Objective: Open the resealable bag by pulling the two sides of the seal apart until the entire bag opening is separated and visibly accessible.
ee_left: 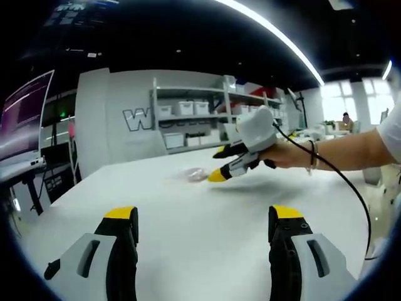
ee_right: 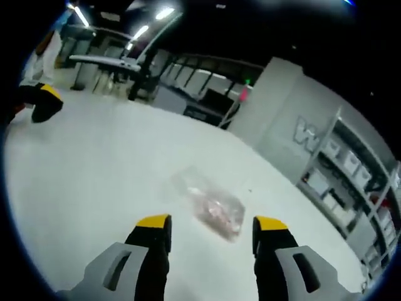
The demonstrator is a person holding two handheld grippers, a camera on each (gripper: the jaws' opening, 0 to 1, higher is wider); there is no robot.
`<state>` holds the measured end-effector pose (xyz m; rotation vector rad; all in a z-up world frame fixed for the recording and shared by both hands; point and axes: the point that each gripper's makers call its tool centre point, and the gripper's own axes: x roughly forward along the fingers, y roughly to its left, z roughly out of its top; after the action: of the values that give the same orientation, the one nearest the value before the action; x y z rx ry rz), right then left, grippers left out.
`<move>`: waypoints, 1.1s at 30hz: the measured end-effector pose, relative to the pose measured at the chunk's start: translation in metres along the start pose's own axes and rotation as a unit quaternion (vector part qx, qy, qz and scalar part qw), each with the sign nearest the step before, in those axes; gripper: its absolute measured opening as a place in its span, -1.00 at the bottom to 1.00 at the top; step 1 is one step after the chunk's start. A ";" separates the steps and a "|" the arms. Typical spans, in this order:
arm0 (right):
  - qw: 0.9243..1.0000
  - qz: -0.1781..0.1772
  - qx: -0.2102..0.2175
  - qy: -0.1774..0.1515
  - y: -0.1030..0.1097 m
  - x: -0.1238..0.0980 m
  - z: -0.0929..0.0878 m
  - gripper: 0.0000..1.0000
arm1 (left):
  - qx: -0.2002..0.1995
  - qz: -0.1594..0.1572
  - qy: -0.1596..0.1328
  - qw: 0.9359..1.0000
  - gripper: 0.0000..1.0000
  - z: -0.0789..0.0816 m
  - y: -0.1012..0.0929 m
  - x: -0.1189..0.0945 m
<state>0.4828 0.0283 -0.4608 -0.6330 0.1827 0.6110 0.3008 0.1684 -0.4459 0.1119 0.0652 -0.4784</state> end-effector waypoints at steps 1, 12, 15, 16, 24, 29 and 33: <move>1.000 0.000 0.000 -0.001 0.000 0.000 0.001 0.01 | 0.000 0.000 0.000 1.000 0.71 0.000 0.000 0.000; 0.999 0.007 -0.033 0.001 0.005 0.005 0.003 0.00 | 0.000 0.003 -0.001 1.000 0.71 0.001 -0.002 -0.003; 0.999 0.005 -0.047 0.000 0.004 0.005 0.004 -0.02 | 0.000 0.003 -0.002 1.000 0.71 0.003 -0.003 -0.003; 0.999 0.005 -0.050 0.000 0.004 0.005 0.004 -0.02 | 0.000 0.003 -0.003 1.000 0.71 0.003 -0.003 -0.003; 0.996 0.013 -0.092 0.000 0.009 0.011 0.004 -0.05 | 0.000 0.004 -0.005 1.000 0.71 0.006 -0.006 -0.003; 0.995 0.015 -0.097 -0.004 0.009 0.012 0.006 -0.06 | -0.002 0.006 -0.008 1.000 0.71 0.008 -0.007 -0.005; 0.995 0.016 -0.103 -0.007 0.009 0.011 0.008 -0.08 | -0.002 0.007 -0.008 1.000 0.71 0.008 -0.008 -0.005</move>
<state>0.4866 0.0439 -0.4624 -0.8254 0.1171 0.6694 0.2925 0.1627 -0.4380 0.1041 0.0495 -0.4648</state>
